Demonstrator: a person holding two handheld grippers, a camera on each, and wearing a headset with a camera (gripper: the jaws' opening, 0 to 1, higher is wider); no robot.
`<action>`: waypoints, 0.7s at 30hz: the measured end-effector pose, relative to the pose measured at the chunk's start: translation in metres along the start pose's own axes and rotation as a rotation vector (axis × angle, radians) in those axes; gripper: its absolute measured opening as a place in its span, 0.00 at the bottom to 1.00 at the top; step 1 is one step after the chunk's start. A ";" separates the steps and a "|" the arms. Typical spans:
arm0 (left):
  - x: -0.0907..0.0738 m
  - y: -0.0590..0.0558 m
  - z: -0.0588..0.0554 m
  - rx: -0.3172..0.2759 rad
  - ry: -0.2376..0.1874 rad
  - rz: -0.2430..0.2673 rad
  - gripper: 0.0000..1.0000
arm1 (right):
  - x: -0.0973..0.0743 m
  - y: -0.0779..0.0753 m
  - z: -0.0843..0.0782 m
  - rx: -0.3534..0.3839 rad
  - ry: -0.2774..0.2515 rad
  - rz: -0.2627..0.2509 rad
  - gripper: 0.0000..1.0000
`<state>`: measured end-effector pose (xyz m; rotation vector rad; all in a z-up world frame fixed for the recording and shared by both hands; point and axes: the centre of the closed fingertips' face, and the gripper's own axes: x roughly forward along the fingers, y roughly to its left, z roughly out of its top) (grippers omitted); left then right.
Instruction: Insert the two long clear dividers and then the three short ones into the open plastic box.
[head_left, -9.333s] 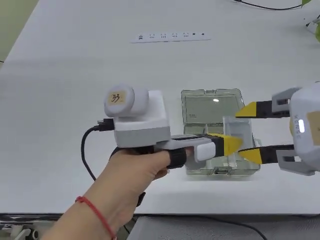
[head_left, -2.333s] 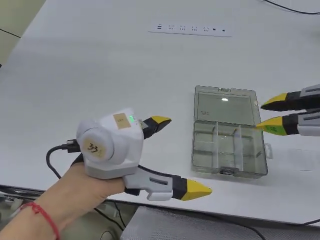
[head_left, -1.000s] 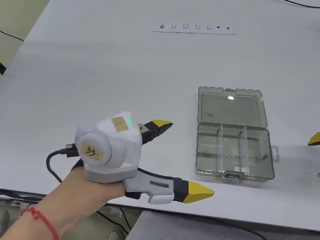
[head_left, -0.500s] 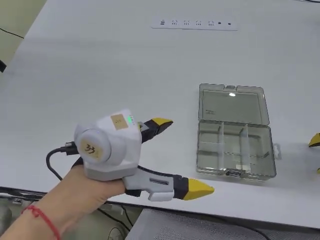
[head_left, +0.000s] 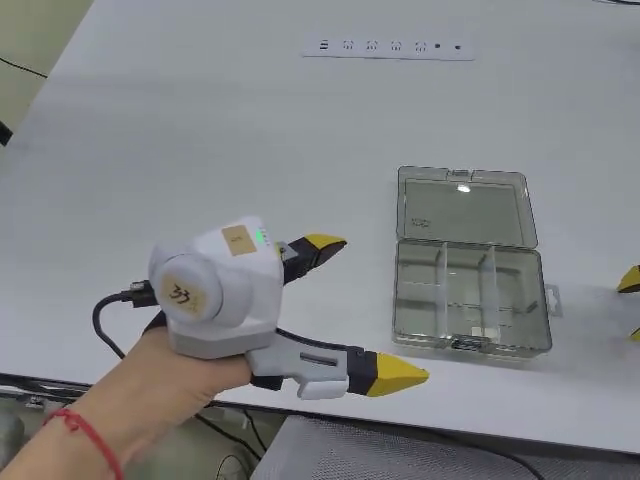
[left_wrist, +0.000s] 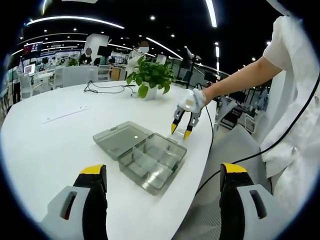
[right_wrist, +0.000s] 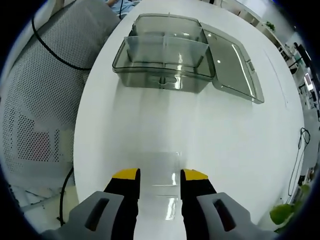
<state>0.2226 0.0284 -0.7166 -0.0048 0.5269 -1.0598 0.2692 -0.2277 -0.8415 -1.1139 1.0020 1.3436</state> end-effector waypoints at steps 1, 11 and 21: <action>0.000 0.000 0.001 -0.003 -0.004 -0.001 0.95 | -0.003 -0.001 0.002 0.005 -0.007 -0.007 0.32; 0.003 0.000 0.013 -0.033 -0.012 0.002 0.86 | -0.044 0.004 0.057 0.069 -0.147 -0.081 0.32; 0.020 -0.018 0.025 -0.129 -0.002 -0.047 0.70 | -0.076 0.022 0.130 0.042 -0.260 -0.119 0.32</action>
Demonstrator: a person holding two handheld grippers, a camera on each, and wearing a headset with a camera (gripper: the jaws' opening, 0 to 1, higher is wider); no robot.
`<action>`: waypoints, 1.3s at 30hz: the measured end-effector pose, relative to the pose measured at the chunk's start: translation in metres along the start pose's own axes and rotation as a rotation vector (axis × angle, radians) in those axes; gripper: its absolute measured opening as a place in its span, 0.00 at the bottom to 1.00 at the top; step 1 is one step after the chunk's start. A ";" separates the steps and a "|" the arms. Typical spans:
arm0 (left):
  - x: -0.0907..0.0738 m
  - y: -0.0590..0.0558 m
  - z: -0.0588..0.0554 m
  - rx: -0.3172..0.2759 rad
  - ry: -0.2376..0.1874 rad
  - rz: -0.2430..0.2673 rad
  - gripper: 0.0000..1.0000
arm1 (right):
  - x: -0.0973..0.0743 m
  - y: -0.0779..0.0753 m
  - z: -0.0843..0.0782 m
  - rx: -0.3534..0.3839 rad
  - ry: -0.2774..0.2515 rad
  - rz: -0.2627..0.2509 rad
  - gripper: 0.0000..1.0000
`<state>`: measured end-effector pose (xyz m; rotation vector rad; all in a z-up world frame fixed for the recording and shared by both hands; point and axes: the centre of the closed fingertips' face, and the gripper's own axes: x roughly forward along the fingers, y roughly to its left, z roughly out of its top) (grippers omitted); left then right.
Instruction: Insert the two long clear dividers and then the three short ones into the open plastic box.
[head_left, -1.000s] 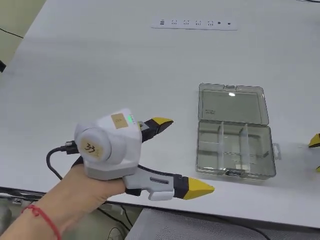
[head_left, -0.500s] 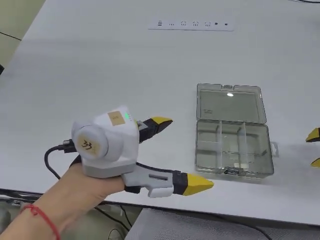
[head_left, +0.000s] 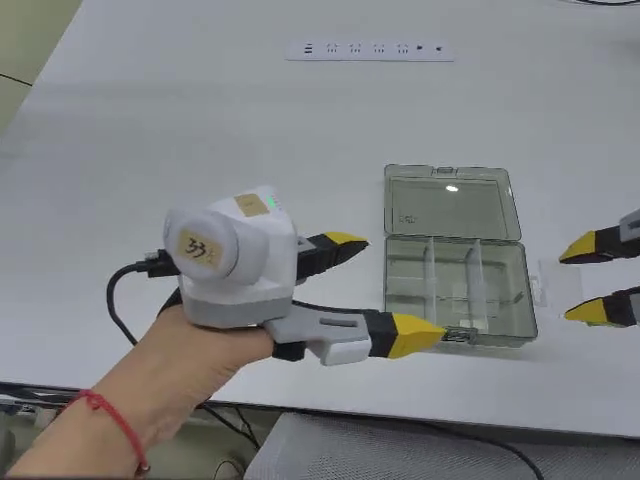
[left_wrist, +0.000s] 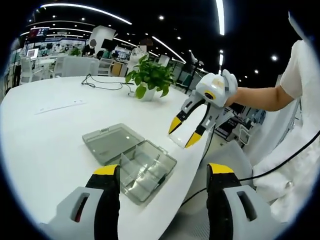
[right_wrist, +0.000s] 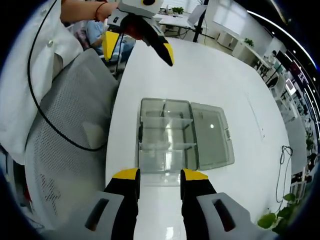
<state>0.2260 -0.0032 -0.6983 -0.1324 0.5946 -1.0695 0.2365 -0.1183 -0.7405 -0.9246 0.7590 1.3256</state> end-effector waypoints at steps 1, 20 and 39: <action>0.002 -0.002 0.000 -0.017 0.003 -0.006 0.68 | -0.001 0.001 0.006 -0.002 -0.010 -0.002 0.32; 0.021 -0.031 0.014 -0.372 -0.082 -0.122 0.26 | -0.008 0.015 0.085 -0.047 -0.114 -0.064 0.32; 0.023 -0.036 0.018 -0.494 -0.105 -0.174 0.00 | -0.017 0.020 0.099 -0.093 -0.106 -0.072 0.32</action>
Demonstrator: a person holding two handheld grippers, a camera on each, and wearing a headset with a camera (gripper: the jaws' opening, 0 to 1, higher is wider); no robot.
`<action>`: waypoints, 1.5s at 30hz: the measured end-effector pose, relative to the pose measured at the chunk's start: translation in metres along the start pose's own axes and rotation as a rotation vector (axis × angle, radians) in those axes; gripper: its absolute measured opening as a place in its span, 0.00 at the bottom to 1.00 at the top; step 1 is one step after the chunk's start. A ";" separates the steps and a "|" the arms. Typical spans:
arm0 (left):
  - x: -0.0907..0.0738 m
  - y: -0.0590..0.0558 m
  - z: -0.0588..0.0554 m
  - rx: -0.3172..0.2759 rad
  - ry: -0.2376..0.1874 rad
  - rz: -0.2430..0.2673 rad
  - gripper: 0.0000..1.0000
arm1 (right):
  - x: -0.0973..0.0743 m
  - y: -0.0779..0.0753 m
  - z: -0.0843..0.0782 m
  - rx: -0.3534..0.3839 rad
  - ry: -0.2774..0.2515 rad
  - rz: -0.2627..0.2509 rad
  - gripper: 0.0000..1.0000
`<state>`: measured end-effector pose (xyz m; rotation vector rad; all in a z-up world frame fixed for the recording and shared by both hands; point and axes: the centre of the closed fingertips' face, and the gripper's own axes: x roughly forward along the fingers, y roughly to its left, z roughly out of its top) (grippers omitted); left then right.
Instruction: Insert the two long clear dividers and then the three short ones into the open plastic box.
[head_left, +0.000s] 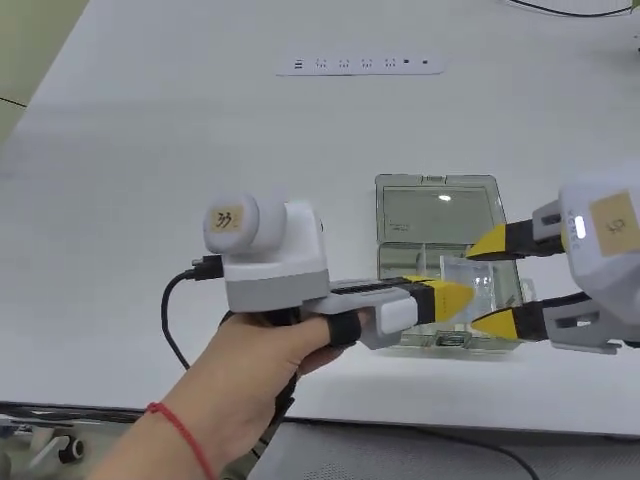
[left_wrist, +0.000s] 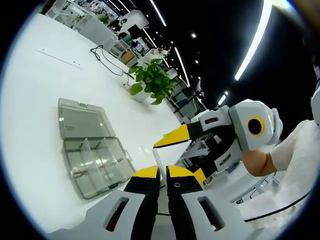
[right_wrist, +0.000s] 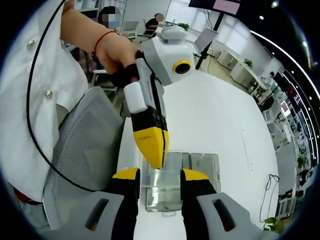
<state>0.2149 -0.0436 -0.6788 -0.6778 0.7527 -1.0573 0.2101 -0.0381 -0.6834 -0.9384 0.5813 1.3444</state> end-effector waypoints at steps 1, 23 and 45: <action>0.000 0.000 0.000 -0.006 -0.002 -0.001 0.00 | 0.000 0.000 0.000 -0.001 0.000 0.000 0.32; -0.003 -0.008 0.005 0.189 -0.009 -0.034 0.00 | -0.022 -0.013 0.011 0.122 -0.129 0.063 0.29; -0.012 -0.044 0.001 0.620 0.058 -0.220 0.00 | -0.043 0.006 0.028 0.238 -0.259 0.431 0.10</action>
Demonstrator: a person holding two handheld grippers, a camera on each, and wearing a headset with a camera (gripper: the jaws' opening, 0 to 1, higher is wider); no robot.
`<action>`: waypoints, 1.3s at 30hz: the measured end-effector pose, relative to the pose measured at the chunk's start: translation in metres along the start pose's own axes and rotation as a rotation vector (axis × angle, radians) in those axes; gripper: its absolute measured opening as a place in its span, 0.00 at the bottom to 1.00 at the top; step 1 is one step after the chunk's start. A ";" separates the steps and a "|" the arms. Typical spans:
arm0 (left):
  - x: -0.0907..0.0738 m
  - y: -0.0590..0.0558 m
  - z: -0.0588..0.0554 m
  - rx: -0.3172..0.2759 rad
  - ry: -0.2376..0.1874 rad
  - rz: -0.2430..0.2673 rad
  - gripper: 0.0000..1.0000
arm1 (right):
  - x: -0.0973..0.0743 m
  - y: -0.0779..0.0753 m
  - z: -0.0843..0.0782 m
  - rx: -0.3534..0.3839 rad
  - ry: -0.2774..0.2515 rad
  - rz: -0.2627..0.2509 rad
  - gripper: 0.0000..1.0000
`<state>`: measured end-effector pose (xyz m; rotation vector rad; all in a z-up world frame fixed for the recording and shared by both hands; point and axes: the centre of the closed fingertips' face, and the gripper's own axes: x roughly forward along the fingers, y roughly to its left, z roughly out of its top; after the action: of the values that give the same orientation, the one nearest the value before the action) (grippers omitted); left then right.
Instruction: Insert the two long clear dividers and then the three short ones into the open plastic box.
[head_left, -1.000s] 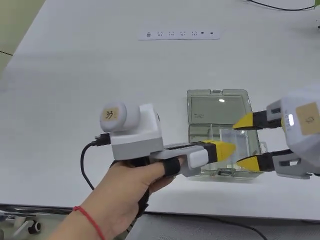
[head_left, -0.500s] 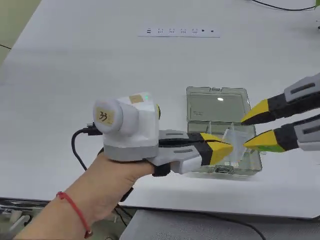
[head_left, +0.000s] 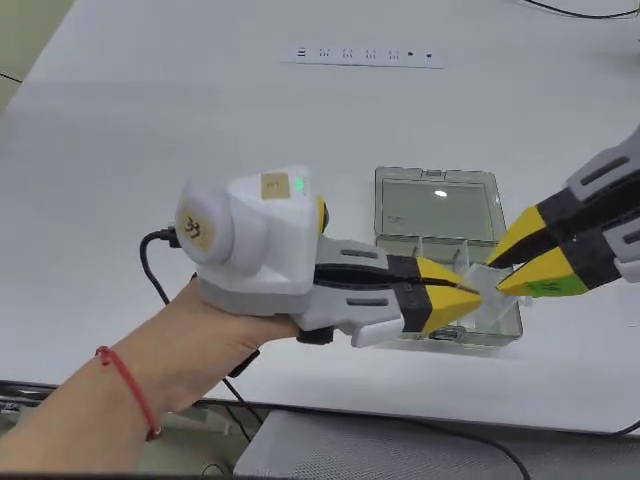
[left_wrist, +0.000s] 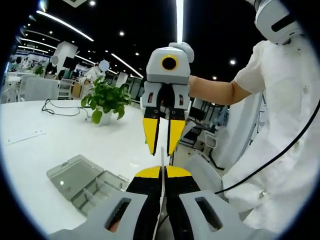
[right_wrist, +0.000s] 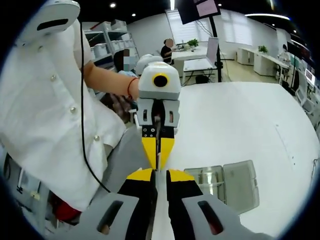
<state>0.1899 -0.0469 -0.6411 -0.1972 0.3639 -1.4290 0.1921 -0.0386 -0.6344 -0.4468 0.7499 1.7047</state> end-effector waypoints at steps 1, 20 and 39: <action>0.000 0.000 0.001 0.000 -0.004 0.000 0.00 | 0.000 0.001 0.000 -0.002 0.003 0.005 0.09; 0.002 -0.003 -0.001 0.043 0.007 0.007 0.00 | 0.004 0.007 -0.004 -0.030 0.014 0.022 0.03; -0.019 0.016 -0.018 0.051 0.055 0.141 0.10 | -0.009 -0.018 -0.016 -0.008 0.029 -0.099 0.02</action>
<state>0.1959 -0.0241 -0.6612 -0.0891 0.3787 -1.3051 0.2101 -0.0535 -0.6445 -0.5068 0.7305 1.6116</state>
